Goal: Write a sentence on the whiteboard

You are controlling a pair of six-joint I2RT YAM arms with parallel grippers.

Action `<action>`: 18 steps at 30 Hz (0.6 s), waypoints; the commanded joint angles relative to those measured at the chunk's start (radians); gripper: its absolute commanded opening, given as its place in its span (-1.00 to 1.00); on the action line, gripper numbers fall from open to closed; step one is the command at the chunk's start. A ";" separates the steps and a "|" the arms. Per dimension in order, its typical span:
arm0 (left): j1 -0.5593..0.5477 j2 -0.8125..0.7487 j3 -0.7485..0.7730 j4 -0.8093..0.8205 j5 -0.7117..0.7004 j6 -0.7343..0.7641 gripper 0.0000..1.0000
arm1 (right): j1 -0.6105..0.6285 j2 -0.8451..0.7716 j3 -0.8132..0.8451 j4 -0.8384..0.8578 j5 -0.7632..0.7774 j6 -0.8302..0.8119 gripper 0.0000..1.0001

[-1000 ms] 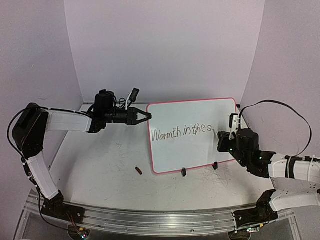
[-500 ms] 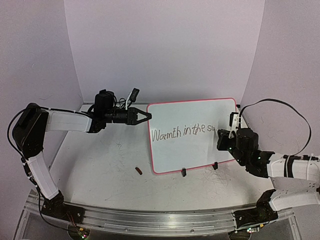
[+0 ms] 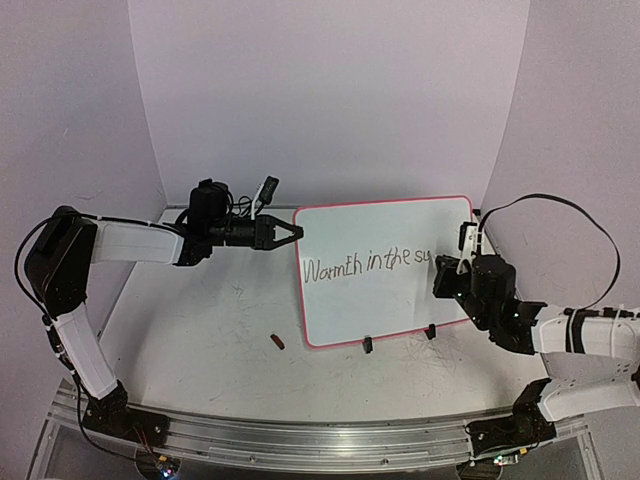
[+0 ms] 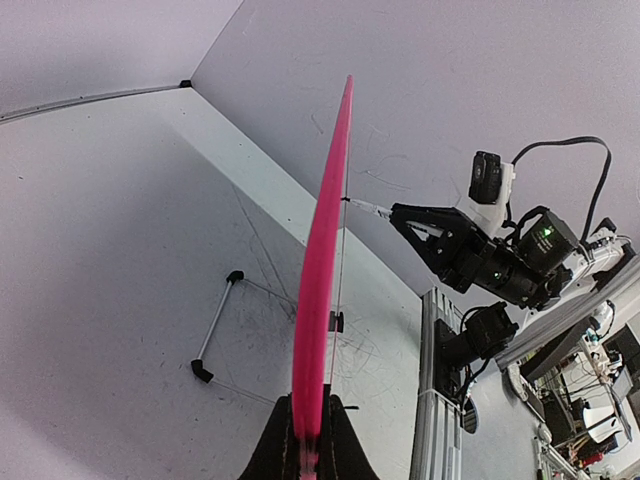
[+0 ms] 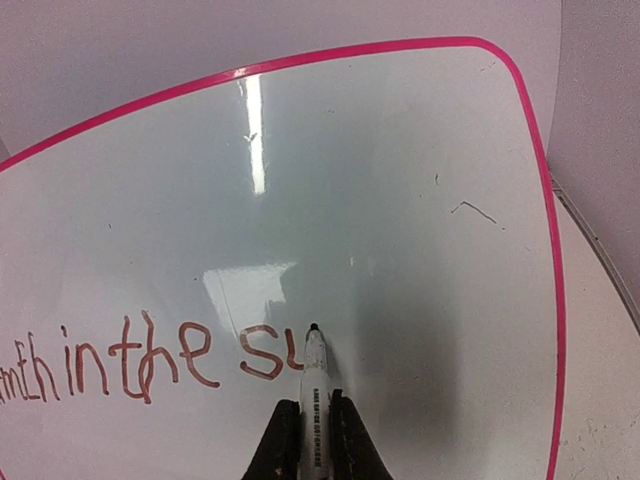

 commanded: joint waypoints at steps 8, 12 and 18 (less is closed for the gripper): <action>-0.034 -0.011 0.011 -0.051 -0.003 0.034 -1.00 | -0.002 0.007 0.042 0.000 -0.002 -0.009 -1.00; -0.034 -0.012 0.010 -0.051 -0.004 0.035 -1.00 | -0.002 -0.021 0.021 -0.046 -0.015 0.015 -1.00; -0.035 -0.010 0.011 -0.051 -0.003 0.035 -1.00 | -0.002 -0.046 0.003 -0.093 -0.033 0.041 -1.00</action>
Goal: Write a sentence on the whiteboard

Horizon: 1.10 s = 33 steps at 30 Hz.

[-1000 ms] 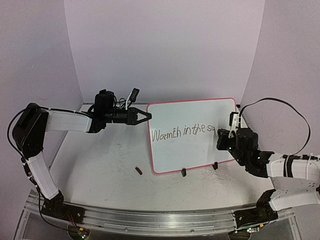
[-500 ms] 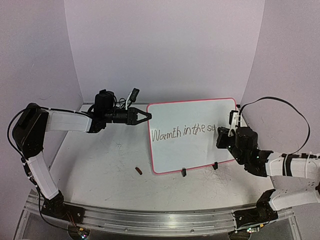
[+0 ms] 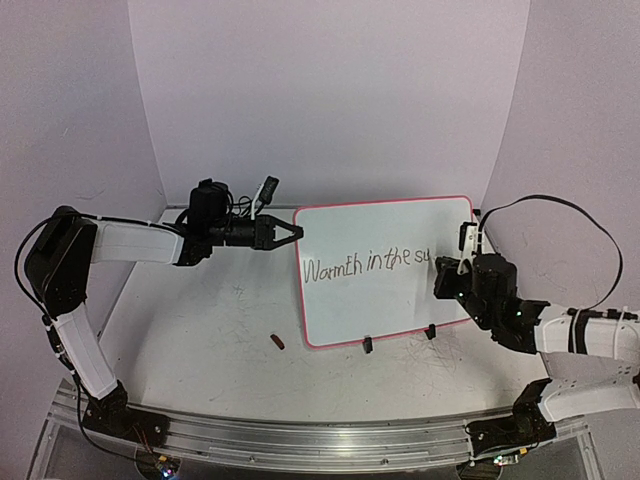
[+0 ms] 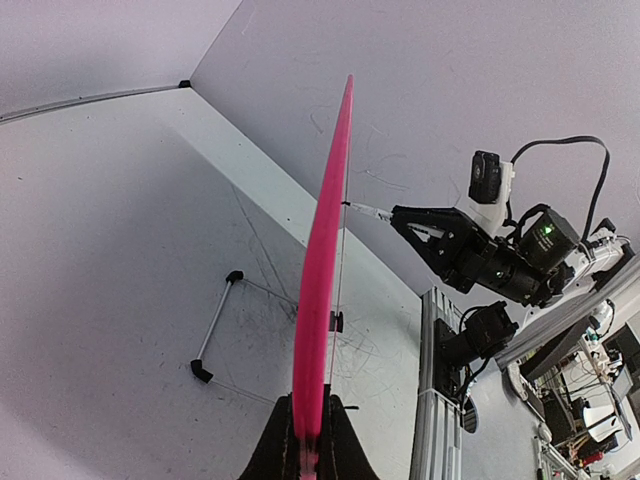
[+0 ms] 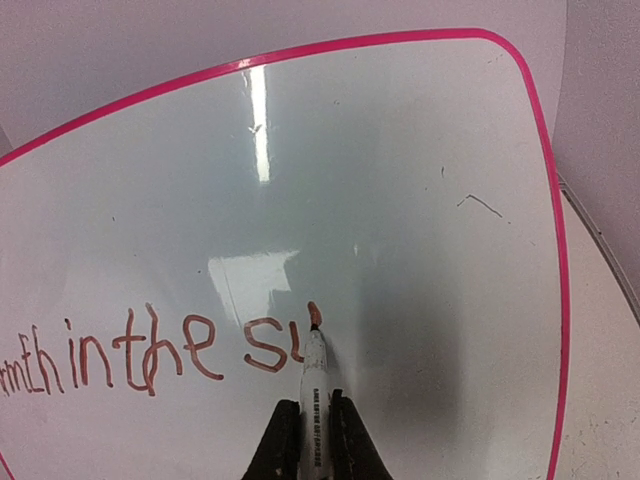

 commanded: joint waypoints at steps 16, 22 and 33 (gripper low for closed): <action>-0.035 -0.009 0.012 -0.052 -0.002 0.032 -1.00 | -0.002 -0.062 -0.001 -0.109 0.018 0.058 -1.00; -0.035 -0.006 0.013 -0.052 -0.001 0.031 -1.00 | -0.005 -0.126 -0.003 -0.045 -0.018 0.019 -1.00; -0.036 -0.016 0.010 -0.052 -0.002 0.033 -1.00 | -0.031 -0.034 0.049 0.013 -0.011 -0.028 -1.00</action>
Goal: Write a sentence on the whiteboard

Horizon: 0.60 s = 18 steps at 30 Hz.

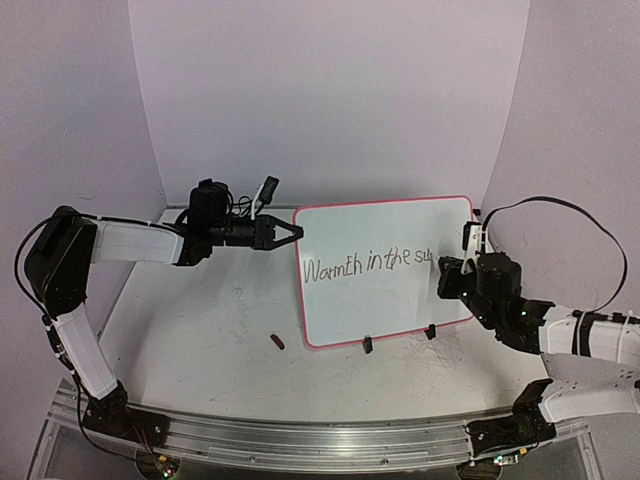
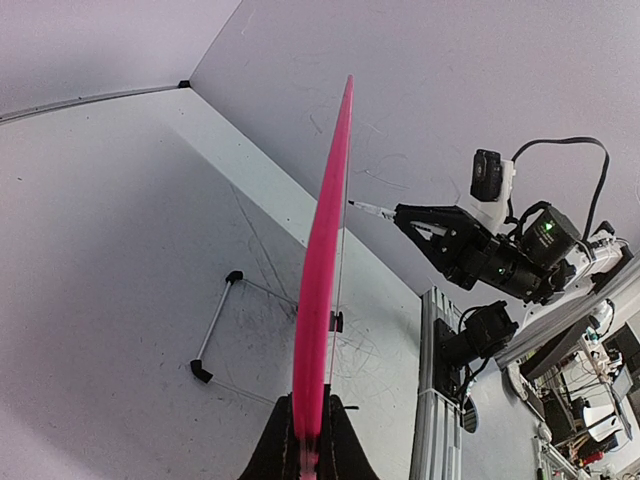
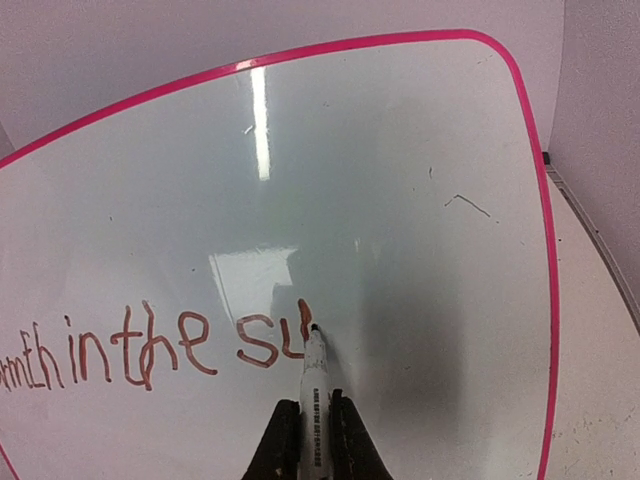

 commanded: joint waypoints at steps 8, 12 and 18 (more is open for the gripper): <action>-0.035 -0.012 0.010 -0.052 -0.002 0.034 -1.00 | -0.020 0.018 0.053 0.075 0.008 -0.032 -1.00; -0.035 -0.013 0.010 -0.052 -0.001 0.033 -1.00 | -0.021 0.033 0.049 0.075 0.004 -0.025 -1.00; -0.035 -0.013 0.011 -0.052 0.000 0.033 -1.00 | -0.021 0.033 0.047 0.039 0.020 -0.002 -1.00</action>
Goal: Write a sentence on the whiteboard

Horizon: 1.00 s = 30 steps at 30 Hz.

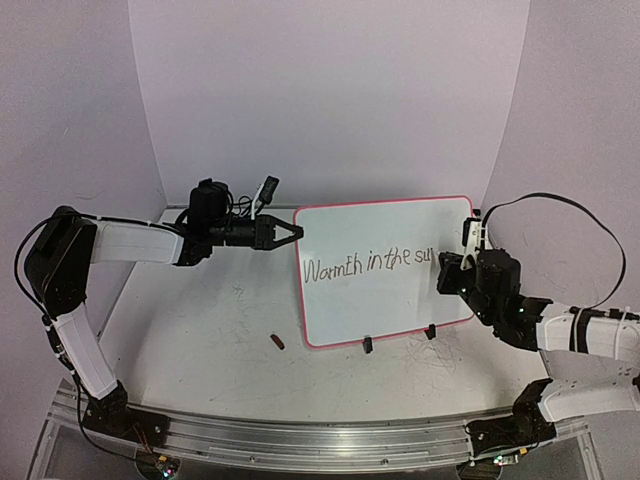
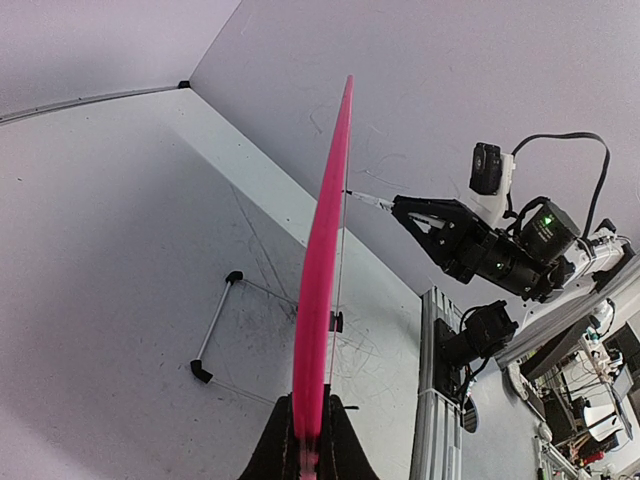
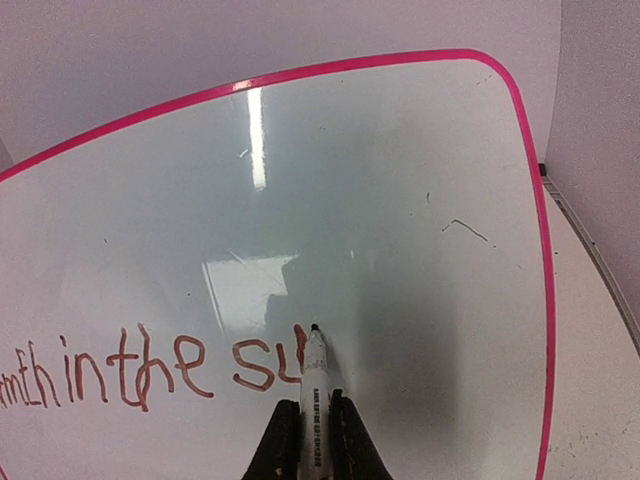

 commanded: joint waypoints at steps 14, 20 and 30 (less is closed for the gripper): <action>-0.035 -0.010 0.011 -0.052 0.000 0.032 -1.00 | -0.006 -0.026 -0.010 -0.104 -0.022 0.072 -1.00; -0.035 -0.010 0.012 -0.052 0.000 0.032 -1.00 | -0.006 -0.031 -0.018 -0.109 -0.030 0.083 -1.00; -0.035 -0.011 0.011 -0.052 0.000 0.033 -1.00 | -0.006 -0.028 -0.014 -0.127 -0.032 0.091 -1.00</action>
